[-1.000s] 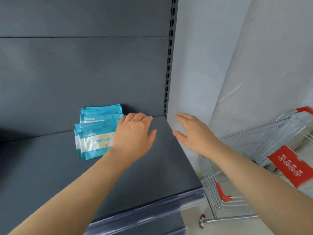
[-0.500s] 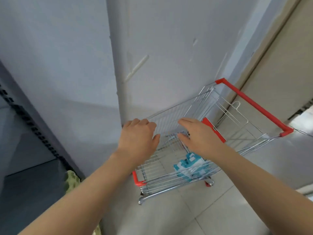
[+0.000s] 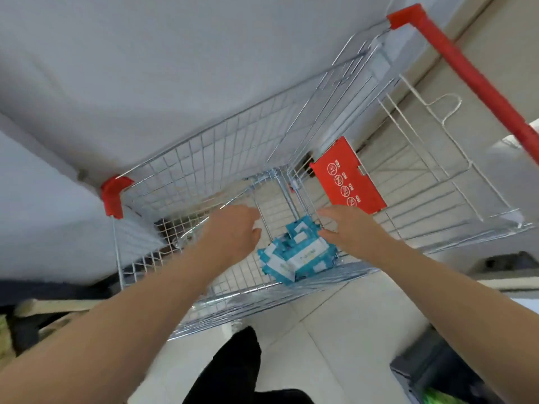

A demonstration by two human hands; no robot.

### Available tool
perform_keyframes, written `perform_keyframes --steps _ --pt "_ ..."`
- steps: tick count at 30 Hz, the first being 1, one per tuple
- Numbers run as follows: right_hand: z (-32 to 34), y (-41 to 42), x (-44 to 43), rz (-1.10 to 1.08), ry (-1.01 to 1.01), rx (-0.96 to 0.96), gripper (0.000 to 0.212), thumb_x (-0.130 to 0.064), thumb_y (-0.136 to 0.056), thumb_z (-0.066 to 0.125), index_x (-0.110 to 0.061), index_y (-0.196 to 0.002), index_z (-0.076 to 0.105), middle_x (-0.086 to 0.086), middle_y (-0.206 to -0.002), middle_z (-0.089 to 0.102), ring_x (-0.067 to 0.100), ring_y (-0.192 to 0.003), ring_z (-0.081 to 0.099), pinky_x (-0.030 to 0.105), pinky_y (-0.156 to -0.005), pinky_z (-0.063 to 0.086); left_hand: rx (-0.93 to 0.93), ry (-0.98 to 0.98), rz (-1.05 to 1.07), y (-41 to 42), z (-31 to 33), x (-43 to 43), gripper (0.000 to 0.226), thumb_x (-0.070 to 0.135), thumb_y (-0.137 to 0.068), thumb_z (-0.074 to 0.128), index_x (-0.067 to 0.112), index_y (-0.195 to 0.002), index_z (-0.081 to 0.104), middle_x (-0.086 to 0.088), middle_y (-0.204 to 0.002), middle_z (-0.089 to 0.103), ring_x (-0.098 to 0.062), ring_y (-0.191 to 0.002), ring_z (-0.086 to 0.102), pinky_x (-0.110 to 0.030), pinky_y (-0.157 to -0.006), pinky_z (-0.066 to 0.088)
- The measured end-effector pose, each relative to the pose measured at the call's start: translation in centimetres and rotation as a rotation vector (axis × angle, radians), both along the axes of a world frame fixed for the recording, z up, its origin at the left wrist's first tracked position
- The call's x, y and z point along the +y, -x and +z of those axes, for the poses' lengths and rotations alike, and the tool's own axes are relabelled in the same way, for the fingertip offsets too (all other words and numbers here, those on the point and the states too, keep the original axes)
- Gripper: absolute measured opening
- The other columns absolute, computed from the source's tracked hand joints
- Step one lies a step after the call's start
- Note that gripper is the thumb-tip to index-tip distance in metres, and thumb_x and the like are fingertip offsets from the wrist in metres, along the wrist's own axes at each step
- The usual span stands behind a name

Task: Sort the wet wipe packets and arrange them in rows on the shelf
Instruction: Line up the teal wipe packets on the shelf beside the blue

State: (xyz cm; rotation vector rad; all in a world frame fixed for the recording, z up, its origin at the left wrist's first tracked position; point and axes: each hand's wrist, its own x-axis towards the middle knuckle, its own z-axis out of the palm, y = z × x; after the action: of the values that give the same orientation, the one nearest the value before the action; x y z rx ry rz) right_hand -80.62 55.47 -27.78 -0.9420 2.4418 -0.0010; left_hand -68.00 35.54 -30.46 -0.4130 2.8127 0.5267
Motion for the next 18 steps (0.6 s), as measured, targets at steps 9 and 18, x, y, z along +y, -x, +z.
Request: perform_keyframes --steps 9,18 --pt "-15.7 7.9 -0.2 0.33 -0.209 -0.166 0.048 -0.034 -0.091 0.059 -0.016 -0.135 0.05 0.006 -0.134 0.055 0.025 -0.118 0.053 0.041 -0.096 0.044 -0.273 -0.382 0.176 5.7 -18.0 2.5 0.026 0.026 -0.089 0.062 0.018 -0.113 0.062 -0.002 -0.114 0.064 -0.021 -0.103 0.059 -0.037 -0.09 0.049" --pt "-25.0 9.6 0.5 0.507 -0.286 -0.179 0.045 -0.032 -0.079 0.07 -0.016 -0.119 0.056 0.003 -0.108 0.06 0.024 -0.098 0.056 0.036 -0.081 0.046 -0.435 -0.519 0.317 5.5 -27.7 6.4 0.035 0.026 -0.077 0.075 0.017 -0.107 0.059 0.0 -0.096 0.063 -0.021 -0.092 0.06 -0.035 -0.083 0.05"
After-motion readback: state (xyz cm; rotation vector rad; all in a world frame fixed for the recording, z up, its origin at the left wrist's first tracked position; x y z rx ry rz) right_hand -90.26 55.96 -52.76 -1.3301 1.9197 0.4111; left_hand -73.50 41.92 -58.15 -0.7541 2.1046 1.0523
